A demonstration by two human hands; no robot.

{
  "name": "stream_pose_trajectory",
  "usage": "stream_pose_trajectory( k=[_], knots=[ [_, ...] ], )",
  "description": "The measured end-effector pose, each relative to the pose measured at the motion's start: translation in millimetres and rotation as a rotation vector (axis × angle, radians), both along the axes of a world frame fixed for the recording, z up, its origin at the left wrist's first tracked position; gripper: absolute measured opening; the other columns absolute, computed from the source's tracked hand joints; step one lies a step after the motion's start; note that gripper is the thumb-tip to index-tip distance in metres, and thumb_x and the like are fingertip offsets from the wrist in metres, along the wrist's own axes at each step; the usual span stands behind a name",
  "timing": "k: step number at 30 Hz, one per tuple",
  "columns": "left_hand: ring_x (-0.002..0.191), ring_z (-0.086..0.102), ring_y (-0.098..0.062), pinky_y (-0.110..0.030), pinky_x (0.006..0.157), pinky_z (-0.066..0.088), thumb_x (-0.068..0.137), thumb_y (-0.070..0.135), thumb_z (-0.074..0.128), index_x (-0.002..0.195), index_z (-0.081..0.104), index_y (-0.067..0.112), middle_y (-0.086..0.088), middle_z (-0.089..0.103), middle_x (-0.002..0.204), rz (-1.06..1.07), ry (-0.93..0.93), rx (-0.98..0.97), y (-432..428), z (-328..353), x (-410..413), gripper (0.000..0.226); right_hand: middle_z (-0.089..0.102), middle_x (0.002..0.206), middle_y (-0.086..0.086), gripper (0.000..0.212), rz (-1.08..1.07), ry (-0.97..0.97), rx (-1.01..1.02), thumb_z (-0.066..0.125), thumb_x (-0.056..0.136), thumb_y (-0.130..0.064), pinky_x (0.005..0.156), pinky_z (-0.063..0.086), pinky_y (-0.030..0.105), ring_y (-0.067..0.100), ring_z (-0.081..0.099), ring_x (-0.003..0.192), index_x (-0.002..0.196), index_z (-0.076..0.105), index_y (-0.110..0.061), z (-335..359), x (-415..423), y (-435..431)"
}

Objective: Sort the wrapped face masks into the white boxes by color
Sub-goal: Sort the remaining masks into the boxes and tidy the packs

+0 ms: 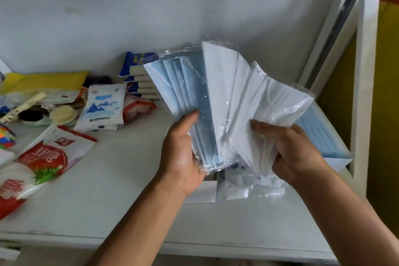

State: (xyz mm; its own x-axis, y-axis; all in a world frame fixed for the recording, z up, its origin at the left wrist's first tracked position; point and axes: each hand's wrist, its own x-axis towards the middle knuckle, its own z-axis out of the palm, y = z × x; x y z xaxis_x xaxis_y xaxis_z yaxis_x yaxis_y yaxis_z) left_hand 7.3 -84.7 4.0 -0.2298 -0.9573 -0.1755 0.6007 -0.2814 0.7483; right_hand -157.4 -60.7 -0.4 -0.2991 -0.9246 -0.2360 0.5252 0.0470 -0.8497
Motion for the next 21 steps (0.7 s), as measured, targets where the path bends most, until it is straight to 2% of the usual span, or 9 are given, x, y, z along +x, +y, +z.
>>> stream_pose_trajectory(
  k=[4,7,10,13,15,18,21],
  knots=[
    [0.109,0.068,-0.033,-0.048,0.096,0.053,0.088,0.015,0.058,0.125,0.066,0.007,-0.015,0.072,0.117,0.025,-0.023,-0.067,-0.7,0.5,-1.5,0.039,0.077,0.105,0.013,0.03,0.019,-0.041,0.034,0.068,0.083,0.003,0.071,0.062,0.034,0.026,0.075,0.093,0.113,0.068,0.001,-4.1,-1.6,-1.8],
    [0.11,0.068,-0.033,-0.049,0.098,0.053,0.081,0.013,0.066,0.12,0.068,0.007,-0.015,0.073,0.115,0.134,-0.129,-0.152,-2.3,-2.5,-3.5,0.039,0.078,0.1,0.012,0.031,-0.033,-0.037,0.059,0.07,0.083,0.003,0.064,0.061,0.03,0.022,0.076,0.086,0.113,0.068,0.002,-2.8,1.0,-1.7],
    [0.1,0.071,-0.019,-0.046,0.099,0.051,0.077,0.022,0.067,0.106,0.07,0.015,-0.001,0.077,0.1,0.307,-0.327,-0.266,-1.6,-5.5,-5.7,0.03,0.078,0.088,0.008,0.028,-0.198,0.01,0.09,0.074,0.082,0.001,0.063,0.06,0.03,0.018,0.075,0.075,0.109,0.068,0.001,-1.6,6.0,-0.5],
    [0.091,0.07,-0.008,-0.036,0.094,0.052,0.081,0.022,0.063,0.1,0.069,0.017,0.007,0.075,0.091,0.397,-0.368,-0.339,-0.2,-8.1,-7.9,0.021,0.075,0.091,0.009,0.037,-0.305,0.015,0.105,0.079,0.079,-0.004,0.066,0.057,0.031,0.021,0.073,0.077,0.113,0.065,0.0,-2.4,7.7,0.0],
    [0.094,0.07,-0.011,-0.04,0.095,0.053,0.083,0.02,0.061,0.101,0.07,0.017,0.005,0.076,0.094,0.378,-0.38,-0.374,-0.4,-11.0,-8.6,0.02,0.077,0.091,0.007,0.033,-0.268,0.023,0.081,0.078,0.08,-0.005,0.068,0.058,0.032,0.023,0.074,0.082,0.111,0.068,-0.003,-1.7,8.7,1.4],
    [0.101,0.071,-0.023,-0.051,0.097,0.053,0.085,0.012,0.06,0.104,0.071,0.014,-0.004,0.077,0.101,0.343,-0.374,-0.397,0.1,-12.0,-10.2,0.022,0.078,0.088,0.006,0.025,-0.117,0.067,0.024,0.075,0.08,0.001,0.062,0.06,0.028,0.021,0.076,0.08,0.103,0.07,-0.003,2.5,14.1,6.1],
    [0.101,0.071,-0.025,-0.048,0.095,0.053,0.083,0.013,0.064,0.106,0.071,0.01,-0.007,0.077,0.101,0.331,-0.382,-0.364,-2.5,-13.8,-8.0,0.025,0.077,0.094,0.015,0.032,-0.061,0.039,0.011,0.076,0.072,0.006,0.07,0.062,0.034,0.026,0.075,0.079,0.104,0.07,0.004,1.7,12.9,6.4]
  ],
)
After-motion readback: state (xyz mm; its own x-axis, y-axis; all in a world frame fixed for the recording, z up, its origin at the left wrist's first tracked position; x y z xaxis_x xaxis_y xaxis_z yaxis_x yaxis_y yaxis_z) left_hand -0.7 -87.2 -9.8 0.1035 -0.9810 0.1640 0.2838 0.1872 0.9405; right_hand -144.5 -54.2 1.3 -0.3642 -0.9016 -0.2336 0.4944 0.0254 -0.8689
